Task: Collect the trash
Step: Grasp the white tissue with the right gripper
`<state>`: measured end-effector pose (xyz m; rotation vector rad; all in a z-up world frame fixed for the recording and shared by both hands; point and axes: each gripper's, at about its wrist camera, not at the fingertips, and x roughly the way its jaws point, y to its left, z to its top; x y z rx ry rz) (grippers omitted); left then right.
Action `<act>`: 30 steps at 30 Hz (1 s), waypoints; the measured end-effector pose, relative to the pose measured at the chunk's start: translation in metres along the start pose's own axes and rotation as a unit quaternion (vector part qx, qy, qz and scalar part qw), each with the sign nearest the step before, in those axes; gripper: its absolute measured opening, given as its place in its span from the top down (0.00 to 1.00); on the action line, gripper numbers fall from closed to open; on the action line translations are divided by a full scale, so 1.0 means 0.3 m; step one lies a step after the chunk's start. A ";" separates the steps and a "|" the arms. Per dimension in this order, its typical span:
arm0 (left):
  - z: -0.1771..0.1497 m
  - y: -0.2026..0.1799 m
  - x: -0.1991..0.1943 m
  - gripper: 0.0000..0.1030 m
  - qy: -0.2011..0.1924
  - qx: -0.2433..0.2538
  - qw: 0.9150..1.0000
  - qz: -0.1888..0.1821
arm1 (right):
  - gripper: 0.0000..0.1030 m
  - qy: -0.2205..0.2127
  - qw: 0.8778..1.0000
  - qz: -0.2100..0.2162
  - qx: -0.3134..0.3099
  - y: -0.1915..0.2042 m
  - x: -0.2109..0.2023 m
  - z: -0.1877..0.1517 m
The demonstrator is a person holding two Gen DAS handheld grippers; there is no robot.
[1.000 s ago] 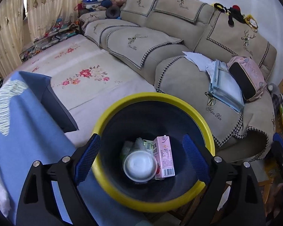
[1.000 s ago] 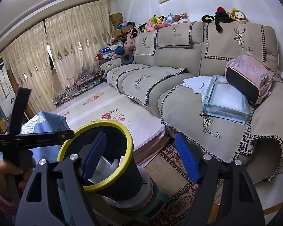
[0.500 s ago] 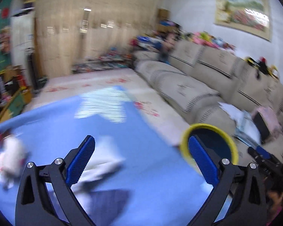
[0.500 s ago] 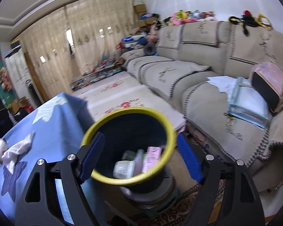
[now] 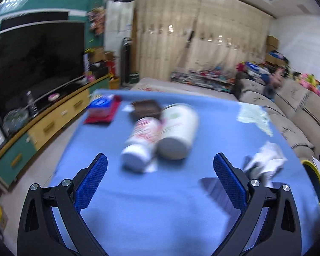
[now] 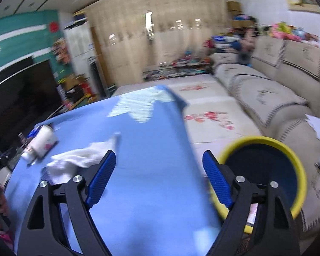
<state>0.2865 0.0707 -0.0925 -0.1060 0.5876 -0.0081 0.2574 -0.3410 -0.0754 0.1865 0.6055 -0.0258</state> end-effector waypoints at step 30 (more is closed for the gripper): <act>-0.049 0.006 0.018 0.05 0.023 -0.012 0.999 0.022 | 0.91 0.127 0.980 0.110 -0.105 0.318 0.315 -0.013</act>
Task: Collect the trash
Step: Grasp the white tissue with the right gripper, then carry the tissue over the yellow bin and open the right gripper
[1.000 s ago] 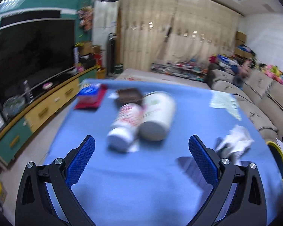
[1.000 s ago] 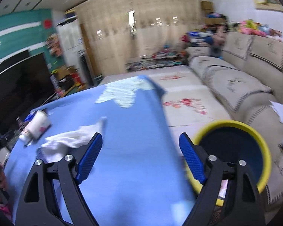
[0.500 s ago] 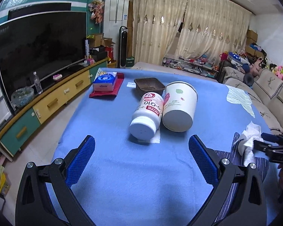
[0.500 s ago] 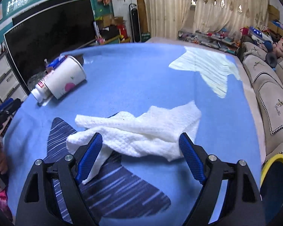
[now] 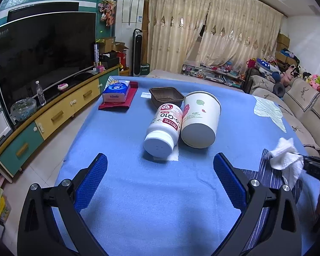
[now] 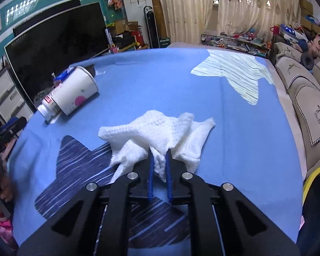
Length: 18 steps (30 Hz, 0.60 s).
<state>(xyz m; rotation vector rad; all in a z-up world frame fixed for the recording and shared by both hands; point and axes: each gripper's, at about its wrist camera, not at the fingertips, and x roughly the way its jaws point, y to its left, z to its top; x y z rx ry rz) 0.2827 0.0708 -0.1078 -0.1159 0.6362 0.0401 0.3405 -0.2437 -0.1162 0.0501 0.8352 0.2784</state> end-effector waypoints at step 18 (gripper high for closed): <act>-0.005 -0.010 0.011 0.05 -0.001 0.004 1.000 0.000 | 0.91 -0.106 0.957 -0.189 0.194 -0.577 -0.459 -0.206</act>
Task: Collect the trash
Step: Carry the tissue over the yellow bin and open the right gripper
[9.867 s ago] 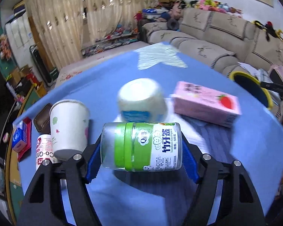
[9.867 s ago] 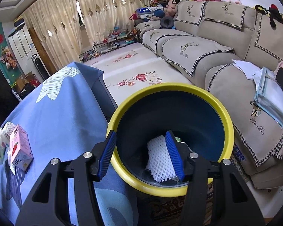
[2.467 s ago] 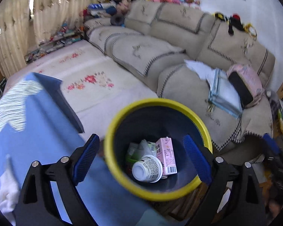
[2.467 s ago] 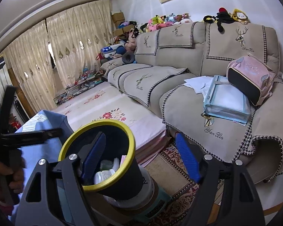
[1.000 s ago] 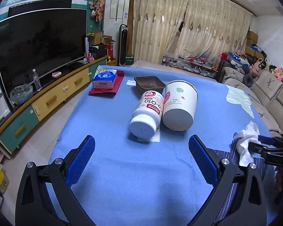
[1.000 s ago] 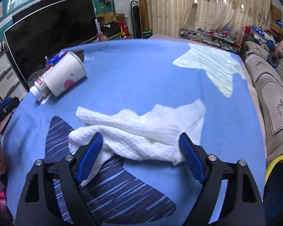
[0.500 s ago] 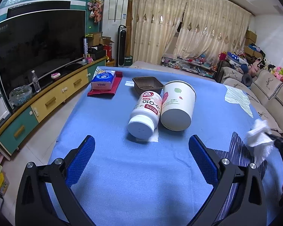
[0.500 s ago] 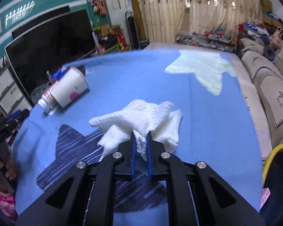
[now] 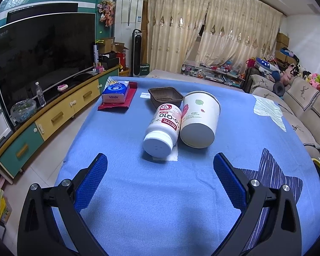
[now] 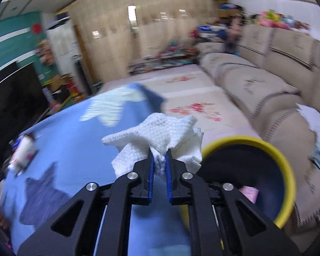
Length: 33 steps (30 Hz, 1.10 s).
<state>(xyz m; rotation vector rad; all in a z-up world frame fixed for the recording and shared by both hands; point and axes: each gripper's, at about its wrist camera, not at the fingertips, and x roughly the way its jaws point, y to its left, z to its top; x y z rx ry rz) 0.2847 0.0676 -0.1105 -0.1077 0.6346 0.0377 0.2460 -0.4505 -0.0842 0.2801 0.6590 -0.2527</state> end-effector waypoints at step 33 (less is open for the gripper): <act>0.009 -0.006 0.044 0.05 0.027 -0.001 1.000 -0.008 | 0.41 -0.109 0.993 -0.020 -0.030 0.191 -0.022 -0.100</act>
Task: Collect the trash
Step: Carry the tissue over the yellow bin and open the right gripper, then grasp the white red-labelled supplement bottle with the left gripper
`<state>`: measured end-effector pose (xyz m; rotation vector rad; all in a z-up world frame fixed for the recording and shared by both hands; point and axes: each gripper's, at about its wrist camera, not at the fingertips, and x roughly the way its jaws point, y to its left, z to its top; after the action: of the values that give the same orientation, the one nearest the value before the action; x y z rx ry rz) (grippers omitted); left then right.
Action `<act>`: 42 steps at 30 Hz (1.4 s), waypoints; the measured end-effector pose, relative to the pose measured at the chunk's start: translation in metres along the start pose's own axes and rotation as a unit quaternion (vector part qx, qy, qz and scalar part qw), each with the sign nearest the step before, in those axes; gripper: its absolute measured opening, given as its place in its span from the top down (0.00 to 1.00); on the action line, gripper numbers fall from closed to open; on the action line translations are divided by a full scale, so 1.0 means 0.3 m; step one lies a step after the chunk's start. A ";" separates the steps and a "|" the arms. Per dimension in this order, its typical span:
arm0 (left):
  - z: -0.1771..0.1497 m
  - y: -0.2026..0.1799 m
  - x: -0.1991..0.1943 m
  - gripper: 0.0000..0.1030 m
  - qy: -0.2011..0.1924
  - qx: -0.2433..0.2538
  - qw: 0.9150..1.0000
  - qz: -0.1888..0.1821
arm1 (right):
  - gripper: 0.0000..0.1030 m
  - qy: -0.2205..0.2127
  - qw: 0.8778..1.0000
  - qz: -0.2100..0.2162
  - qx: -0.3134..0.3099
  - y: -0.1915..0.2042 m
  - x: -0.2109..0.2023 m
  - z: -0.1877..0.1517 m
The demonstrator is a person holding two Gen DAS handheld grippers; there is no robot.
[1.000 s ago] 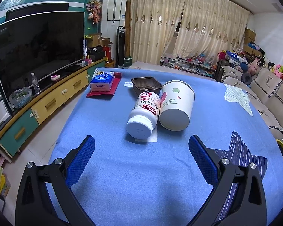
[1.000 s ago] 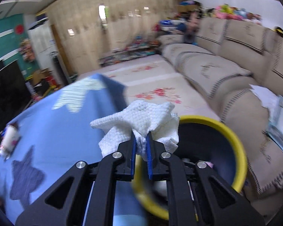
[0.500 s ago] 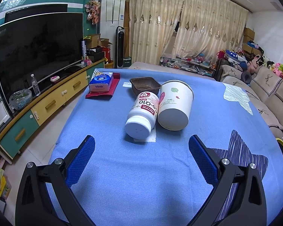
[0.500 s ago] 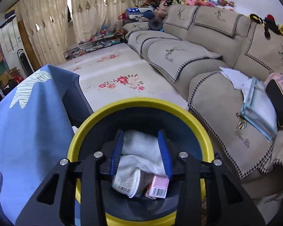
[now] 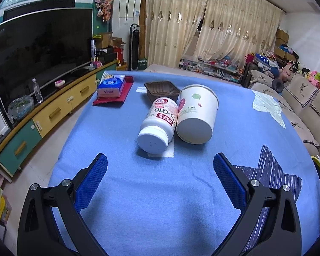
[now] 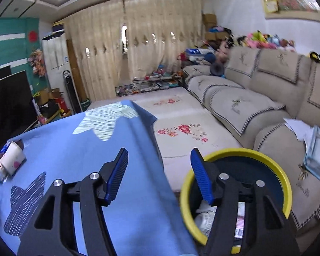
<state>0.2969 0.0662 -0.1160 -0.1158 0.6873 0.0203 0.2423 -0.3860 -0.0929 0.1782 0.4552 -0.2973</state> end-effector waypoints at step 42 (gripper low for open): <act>0.204 0.023 0.390 0.55 0.110 0.110 0.988 -0.023 | 0.33 0.001 1.000 0.006 -0.003 0.014 0.020 0.017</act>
<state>0.4256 0.0778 -0.1441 0.0788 0.9027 -0.1147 0.2508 -0.3846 -0.0906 0.1746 0.4579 -0.2839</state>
